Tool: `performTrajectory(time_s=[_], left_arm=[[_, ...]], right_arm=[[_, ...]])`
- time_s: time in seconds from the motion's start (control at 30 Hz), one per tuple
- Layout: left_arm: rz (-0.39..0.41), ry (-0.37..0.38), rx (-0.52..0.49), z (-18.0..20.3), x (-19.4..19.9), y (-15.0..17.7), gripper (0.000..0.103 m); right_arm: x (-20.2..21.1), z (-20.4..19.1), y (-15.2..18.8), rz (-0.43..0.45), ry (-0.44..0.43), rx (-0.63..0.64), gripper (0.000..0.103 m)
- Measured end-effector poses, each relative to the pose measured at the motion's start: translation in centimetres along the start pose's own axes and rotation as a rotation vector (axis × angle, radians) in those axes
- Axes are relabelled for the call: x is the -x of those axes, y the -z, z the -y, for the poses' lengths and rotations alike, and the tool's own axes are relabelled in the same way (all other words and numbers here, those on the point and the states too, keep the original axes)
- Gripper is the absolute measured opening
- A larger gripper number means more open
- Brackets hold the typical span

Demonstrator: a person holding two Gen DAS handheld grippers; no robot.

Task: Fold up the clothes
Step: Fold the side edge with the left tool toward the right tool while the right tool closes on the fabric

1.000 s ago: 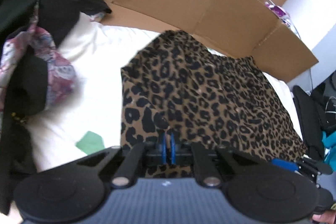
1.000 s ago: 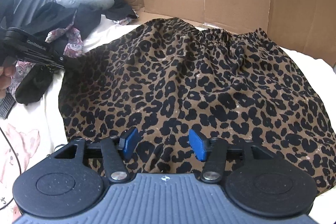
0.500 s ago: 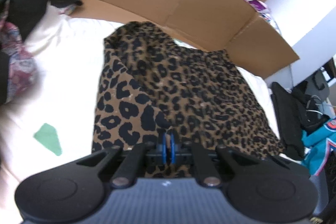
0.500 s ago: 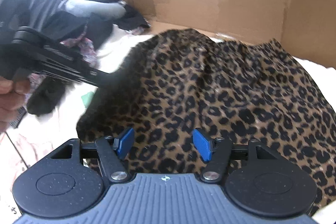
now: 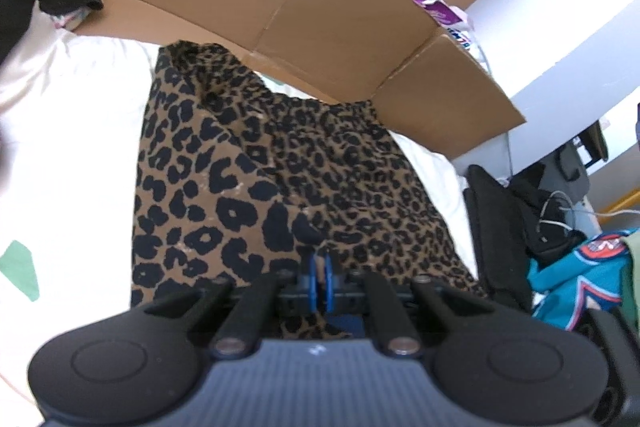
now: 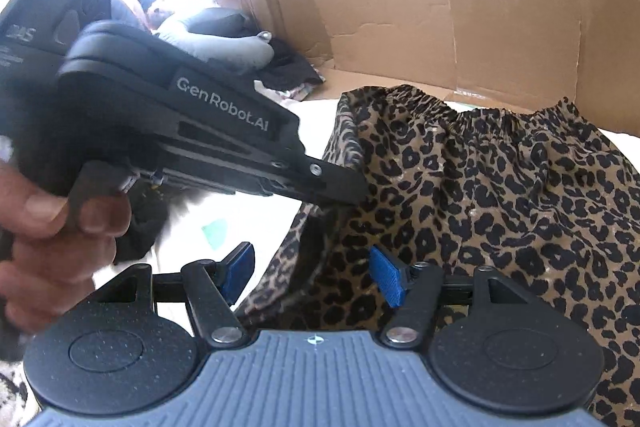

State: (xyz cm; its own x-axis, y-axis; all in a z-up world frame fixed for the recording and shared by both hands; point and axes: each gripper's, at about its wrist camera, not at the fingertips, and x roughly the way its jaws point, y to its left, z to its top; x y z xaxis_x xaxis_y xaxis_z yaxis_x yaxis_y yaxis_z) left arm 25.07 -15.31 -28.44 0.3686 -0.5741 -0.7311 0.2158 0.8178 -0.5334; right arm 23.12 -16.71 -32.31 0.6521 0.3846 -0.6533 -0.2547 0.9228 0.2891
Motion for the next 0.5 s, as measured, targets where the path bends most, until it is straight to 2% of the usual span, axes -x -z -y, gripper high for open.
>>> performTrajectory(time_s=[0.07, 0.17, 0.3, 0.43, 0.5], left_arm=[[-0.004, 0.023, 0.027, 0.2, -0.1, -0.1, 0.005], [0.0, 0.034, 0.05, 0.7, -0.3, -0.2, 0.005], [-0.017, 0.028, 0.053, 1.4, -0.7, 0.1, 0.005], [-0.031, 0.039, 0.078, 1.6, -1.1, 0.2, 0.005], [-0.024, 0.06, 0.087, 1.8, -1.2, 0.5, 0.006]], right_arm=[[-0.3, 0.1, -0.2, -0.003, 0.02, -0.008, 0.067], [-0.2, 0.8, 0.0, 0.016, 0.041, -0.038, 0.054], [0.2, 1.4, 0.4, 0.08, 0.085, -0.08, 0.054], [-0.3, 2.0, 1.1, 0.058, 0.136, -0.106, 0.051], [-0.3, 2.2, 1.5, 0.049, 0.154, -0.111, 0.043]])
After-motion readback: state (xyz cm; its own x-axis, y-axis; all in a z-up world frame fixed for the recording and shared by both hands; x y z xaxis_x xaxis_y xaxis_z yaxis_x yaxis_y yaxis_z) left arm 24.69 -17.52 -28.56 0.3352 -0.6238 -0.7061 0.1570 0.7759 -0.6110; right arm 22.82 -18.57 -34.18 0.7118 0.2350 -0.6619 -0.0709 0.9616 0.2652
